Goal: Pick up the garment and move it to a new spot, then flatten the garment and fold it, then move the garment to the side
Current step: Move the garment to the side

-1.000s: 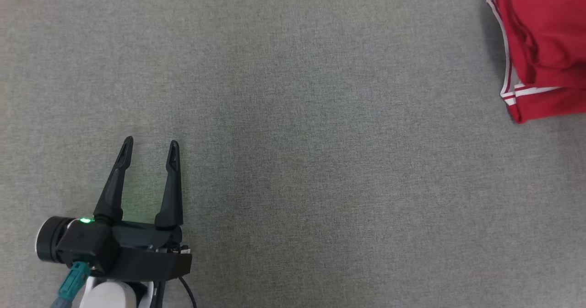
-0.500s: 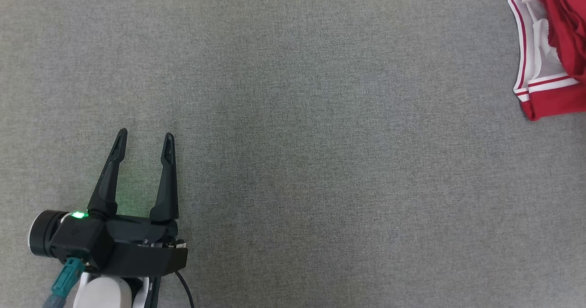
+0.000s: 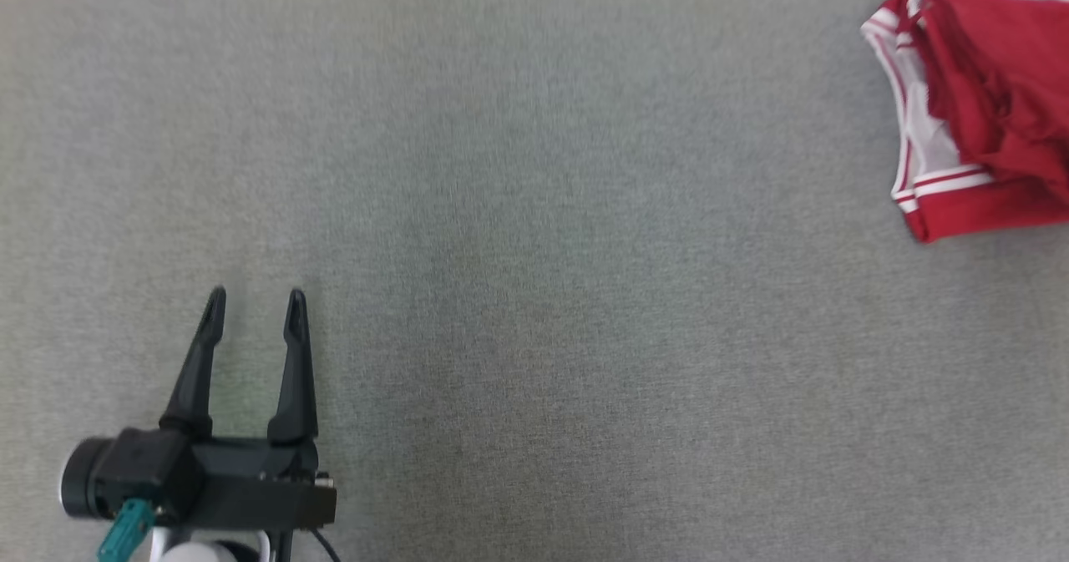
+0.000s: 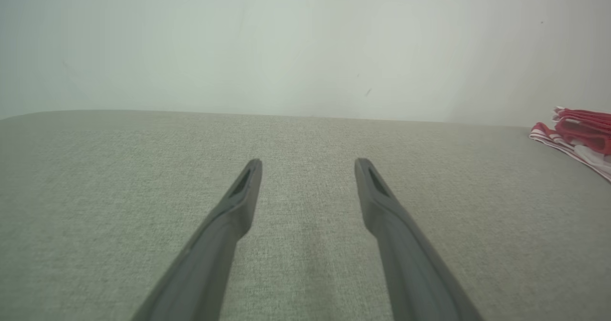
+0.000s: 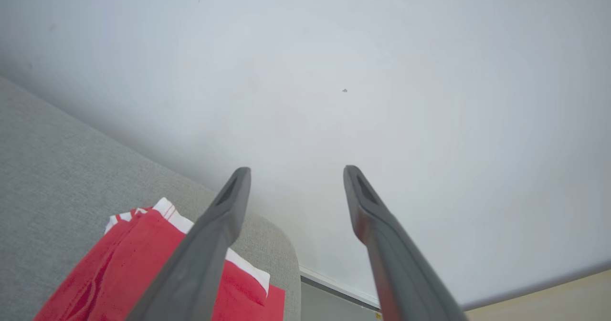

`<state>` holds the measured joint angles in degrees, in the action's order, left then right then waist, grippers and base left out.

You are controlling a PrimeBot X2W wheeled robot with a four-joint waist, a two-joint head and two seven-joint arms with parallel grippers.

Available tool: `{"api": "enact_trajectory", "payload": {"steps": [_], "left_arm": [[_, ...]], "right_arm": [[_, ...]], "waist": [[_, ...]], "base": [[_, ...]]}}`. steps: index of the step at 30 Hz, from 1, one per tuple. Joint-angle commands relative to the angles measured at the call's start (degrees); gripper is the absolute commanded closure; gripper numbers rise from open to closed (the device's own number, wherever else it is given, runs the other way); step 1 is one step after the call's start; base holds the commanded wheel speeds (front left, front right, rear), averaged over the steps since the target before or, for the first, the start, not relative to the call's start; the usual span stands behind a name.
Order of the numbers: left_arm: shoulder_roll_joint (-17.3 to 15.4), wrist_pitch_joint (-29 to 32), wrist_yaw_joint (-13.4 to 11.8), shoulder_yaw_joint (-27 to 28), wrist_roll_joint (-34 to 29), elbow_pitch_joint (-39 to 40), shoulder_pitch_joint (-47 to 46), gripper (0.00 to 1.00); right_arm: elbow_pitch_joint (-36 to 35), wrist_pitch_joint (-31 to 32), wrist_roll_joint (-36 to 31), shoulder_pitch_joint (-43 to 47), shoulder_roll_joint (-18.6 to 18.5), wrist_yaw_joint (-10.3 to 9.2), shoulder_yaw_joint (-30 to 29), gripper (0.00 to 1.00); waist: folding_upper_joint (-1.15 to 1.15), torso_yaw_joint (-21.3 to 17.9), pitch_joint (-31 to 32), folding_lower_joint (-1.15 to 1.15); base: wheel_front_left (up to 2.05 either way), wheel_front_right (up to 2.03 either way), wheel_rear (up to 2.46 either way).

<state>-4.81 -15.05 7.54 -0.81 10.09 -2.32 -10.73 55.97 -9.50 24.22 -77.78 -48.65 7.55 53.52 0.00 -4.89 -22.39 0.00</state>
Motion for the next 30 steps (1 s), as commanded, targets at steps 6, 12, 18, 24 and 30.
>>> {"api": "enact_trajectory", "payload": {"steps": [6,12,18,24,30], "left_arm": [[0.91,-0.16,-0.13,1.91,0.26,-1.91,4.43,0.0],[1.43,-0.16,-0.13,3.75,0.02,-3.11,7.86,0.0],[1.66,-0.16,-0.13,4.65,-0.25,-4.56,10.13,0.0],[1.77,-0.16,-0.13,4.1,-0.7,-5.69,11.32,0.0],[1.89,-0.16,-0.13,4.46,-0.51,-6.92,12.27,0.0]], "right_arm": [[-2.27,-5.63,0.18,6.58,7.66,-0.11,-8.84,0.0],[-14.59,-5.67,-5.08,20.62,14.1,-0.12,-24.96,0.0],[-24.3,-5.69,-12.45,38.16,22.76,-0.12,-39.08,0.0],[-32.6,-5.7,-16.48,52.52,29.64,-0.12,-44.83,0.0],[-39.15,-5.7,-18.18,64.15,35.12,-0.12,-48.14,0.0]], "waist": [[0.0,-0.24,7.29,0.0],[0.0,-0.59,11.5,0.0],[0.0,-0.28,15.08,0.0],[0.0,0.66,17.27,0.0],[0.0,1.08,19.46,0.0]], "base": [[0.0,0.0,0.0],[0.0,0.0,0.0],[0.0,0.0,0.0],[0.0,0.0,0.0],[0.0,0.0,0.0]]}}
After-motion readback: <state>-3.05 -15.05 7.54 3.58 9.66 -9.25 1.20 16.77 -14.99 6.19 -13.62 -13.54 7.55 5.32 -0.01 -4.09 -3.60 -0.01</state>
